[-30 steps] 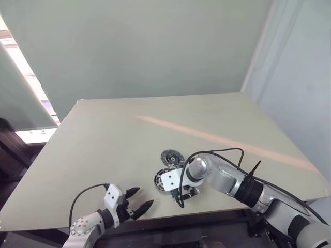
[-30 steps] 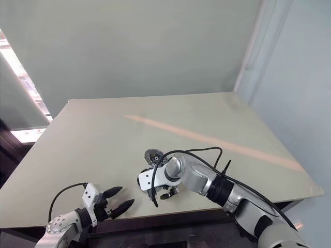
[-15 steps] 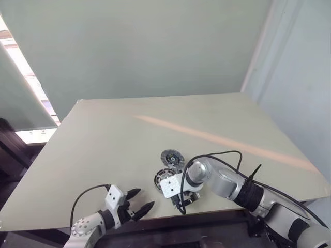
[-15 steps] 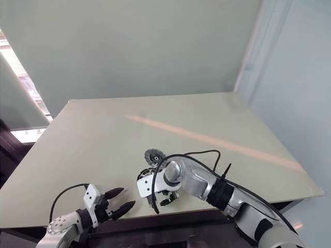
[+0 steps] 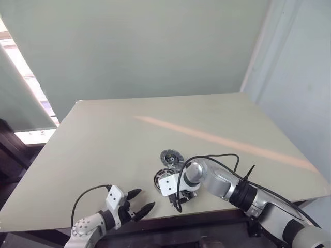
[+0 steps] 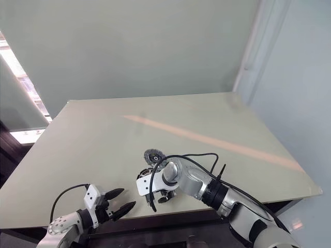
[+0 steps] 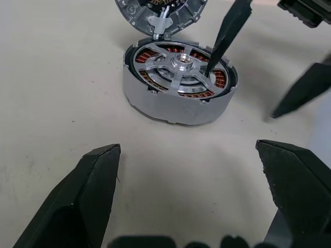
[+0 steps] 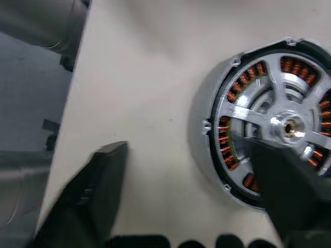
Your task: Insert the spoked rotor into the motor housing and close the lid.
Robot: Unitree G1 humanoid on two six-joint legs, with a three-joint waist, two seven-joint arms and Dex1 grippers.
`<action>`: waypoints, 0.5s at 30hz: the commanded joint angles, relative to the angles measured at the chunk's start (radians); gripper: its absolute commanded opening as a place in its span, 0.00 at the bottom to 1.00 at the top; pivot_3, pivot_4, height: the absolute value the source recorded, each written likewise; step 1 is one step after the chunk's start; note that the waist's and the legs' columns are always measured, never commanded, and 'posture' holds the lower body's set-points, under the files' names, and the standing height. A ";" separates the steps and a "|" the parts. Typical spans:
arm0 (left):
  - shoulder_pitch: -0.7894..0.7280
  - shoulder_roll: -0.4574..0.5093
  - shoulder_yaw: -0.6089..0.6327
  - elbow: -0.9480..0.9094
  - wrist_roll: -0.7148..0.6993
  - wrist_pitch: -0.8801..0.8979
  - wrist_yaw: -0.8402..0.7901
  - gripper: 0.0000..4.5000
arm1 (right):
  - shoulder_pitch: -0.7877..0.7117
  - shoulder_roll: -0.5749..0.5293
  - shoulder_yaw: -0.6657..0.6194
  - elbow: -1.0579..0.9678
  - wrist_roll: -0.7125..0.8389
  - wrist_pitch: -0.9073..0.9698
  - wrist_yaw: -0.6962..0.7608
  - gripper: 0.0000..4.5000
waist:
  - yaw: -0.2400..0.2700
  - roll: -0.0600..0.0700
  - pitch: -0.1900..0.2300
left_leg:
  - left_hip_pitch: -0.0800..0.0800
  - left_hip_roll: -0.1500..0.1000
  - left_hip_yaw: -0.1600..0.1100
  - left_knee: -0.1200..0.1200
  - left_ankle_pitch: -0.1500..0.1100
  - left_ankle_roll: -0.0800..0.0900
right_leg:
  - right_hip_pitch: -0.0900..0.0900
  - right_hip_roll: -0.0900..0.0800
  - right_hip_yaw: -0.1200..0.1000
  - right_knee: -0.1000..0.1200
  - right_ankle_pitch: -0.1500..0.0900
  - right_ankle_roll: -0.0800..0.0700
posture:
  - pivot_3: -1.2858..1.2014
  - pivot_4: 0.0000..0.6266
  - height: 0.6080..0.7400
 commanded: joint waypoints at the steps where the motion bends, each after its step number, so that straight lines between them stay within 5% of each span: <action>1: -0.002 0.002 0.002 -0.045 -0.001 -0.019 0.002 1.00 | -0.014 0.003 -0.029 0.004 -0.023 -0.001 -0.003 0.54 | 0.000 0.000 0.000 | 0.000 0.000 0.000 0.000 0.000 0.000 | 0.000 0.000 0.000 0.000 0.000 0.000 | 0.52 0.00 1.00; 8: 0.002 0.004 -0.004 -0.046 0.002 -0.025 -0.001 1.00 | -0.008 0.020 -0.048 0.007 -0.033 -0.004 -0.005 0.03 | 0.000 0.000 0.000 | 0.000 0.000 0.000 0.000 0.000 0.000 | 0.001 0.000 0.000 0.000 0.000 0.000 | 0.52 0.00 1.00; 15: 0.004 0.006 -0.004 -0.045 0.002 -0.028 -0.003 1.00 | -0.002 0.043 -0.074 0.010 -0.022 -0.001 -0.011 0.02 | 0.000 0.000 0.000 | 0.000 0.000 0.000 0.000 0.000 0.000 | 0.001 0.000 0.000 0.000 0.000 0.000 | 0.52 0.00 1.00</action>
